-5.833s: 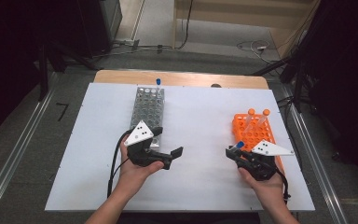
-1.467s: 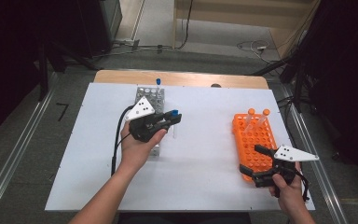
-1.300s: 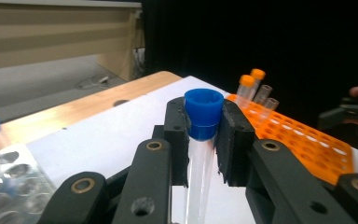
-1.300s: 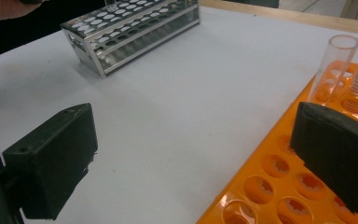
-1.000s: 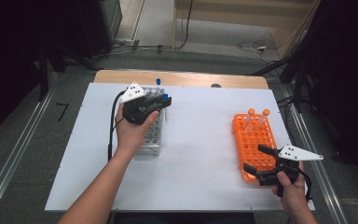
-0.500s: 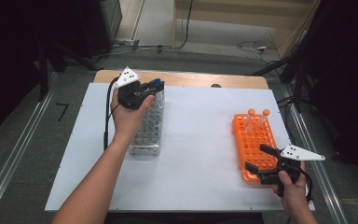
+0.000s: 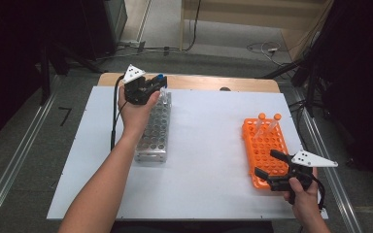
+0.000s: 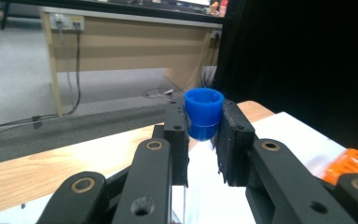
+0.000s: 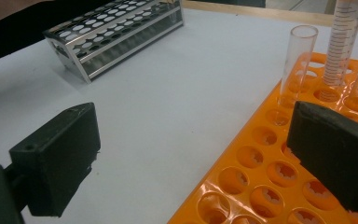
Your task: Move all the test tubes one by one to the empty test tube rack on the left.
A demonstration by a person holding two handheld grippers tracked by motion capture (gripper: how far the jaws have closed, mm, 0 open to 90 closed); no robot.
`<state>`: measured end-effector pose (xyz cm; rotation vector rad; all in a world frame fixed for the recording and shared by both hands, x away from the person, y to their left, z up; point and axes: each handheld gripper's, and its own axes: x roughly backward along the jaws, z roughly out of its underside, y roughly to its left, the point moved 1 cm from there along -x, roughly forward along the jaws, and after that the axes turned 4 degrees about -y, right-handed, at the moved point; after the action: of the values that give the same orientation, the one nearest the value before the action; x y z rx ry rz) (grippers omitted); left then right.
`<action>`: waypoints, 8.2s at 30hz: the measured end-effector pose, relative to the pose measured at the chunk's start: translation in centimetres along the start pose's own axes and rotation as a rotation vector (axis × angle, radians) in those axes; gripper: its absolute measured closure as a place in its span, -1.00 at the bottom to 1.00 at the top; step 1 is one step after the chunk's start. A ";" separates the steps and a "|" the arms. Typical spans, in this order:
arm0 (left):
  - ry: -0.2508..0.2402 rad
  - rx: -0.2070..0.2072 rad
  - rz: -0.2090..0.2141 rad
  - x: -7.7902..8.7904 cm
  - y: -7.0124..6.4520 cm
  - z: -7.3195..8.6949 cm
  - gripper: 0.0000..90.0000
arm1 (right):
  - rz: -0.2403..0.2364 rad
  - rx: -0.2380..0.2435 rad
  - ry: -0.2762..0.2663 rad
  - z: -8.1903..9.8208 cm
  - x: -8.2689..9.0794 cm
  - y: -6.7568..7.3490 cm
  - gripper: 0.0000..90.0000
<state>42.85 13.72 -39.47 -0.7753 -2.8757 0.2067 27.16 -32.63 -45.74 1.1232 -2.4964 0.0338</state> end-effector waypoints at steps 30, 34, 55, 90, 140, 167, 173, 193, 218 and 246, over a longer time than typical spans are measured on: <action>0.132 -0.049 -0.112 -3.2 0.4 2.6 0.69 | 0.022 -0.010 -0.020 0.1 0.4 -0.3 -0.98; 0.140 -0.069 -0.123 -3.0 0.3 2.6 0.68 | 0.024 -0.007 -0.022 0.0 0.5 -0.3 -0.98; 0.239 -0.069 -0.161 -3.3 0.1 3.6 0.68 | 0.026 -0.006 -0.016 0.0 0.4 -0.2 -0.98; 0.153 -0.002 0.058 2.3 -2.9 2.0 -0.95 | 0.053 -0.014 -0.017 -0.5 -0.2 -0.3 -0.95; 0.128 -0.015 0.160 11.1 -8.2 5.2 -1.00 | 0.329 -0.120 0.230 -2.8 -7.8 -4.3 0.55; 0.150 -0.028 0.195 10.7 -9.3 6.0 -1.00 | 0.377 -0.061 0.096 -3.6 -6.4 -3.6 0.64; 0.143 -0.026 0.206 10.7 -9.7 5.9 -1.00 | 0.361 -0.042 0.048 -4.5 -5.2 -2.8 0.64; 0.147 -0.044 0.275 10.6 -11.7 5.9 -0.98 | 0.093 0.038 0.045 -5.4 -7.3 4.0 0.64; 0.158 -0.102 0.488 9.7 -15.4 6.6 0.21 | -0.140 0.130 0.116 -4.9 -10.2 11.1 0.64; 0.173 -0.168 0.476 9.3 -16.4 6.9 0.69 | -0.223 0.123 0.115 -4.7 -10.3 11.7 0.51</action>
<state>25.67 3.73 -42.34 -1.4265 -2.5270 -0.0495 26.48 -16.53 -43.58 1.4032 -2.2818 0.1862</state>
